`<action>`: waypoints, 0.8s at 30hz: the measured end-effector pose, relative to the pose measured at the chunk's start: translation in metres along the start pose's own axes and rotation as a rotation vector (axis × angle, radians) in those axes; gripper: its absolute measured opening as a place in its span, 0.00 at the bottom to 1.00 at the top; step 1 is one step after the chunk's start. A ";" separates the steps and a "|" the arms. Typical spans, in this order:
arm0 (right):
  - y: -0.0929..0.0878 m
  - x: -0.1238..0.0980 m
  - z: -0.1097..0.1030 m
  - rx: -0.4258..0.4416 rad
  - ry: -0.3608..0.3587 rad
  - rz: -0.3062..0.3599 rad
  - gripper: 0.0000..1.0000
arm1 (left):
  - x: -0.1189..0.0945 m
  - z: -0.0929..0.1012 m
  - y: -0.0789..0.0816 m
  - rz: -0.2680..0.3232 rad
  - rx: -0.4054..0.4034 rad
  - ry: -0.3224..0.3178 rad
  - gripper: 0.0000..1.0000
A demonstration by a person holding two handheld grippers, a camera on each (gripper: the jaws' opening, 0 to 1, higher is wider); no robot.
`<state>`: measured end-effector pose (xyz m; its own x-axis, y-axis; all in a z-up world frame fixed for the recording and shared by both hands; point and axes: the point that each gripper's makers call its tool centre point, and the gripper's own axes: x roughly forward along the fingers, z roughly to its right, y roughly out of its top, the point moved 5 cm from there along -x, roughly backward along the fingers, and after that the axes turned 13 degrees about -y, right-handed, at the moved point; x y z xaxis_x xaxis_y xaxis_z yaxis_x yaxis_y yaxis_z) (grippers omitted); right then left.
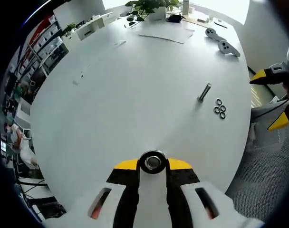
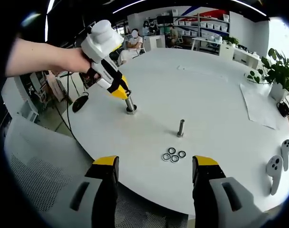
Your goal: Place the washer onto the threaded stud by aligning its center hole with the stud, sliding it down to the base, and recovering from edge contact or off-axis alignment until the washer reaches the visible bottom stop.
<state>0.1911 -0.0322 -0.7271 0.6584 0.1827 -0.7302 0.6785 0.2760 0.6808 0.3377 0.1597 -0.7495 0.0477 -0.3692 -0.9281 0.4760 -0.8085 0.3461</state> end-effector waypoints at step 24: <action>-0.003 0.002 0.002 -0.017 -0.015 -0.012 0.65 | 0.039 -0.006 -0.011 -0.121 0.044 -0.028 0.19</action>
<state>0.1910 -0.0345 -0.7300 0.6547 0.1654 -0.7376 0.6810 0.2945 0.6705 0.3400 0.1572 -0.7901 -0.0327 -0.2802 -0.9594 0.4374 -0.8671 0.2384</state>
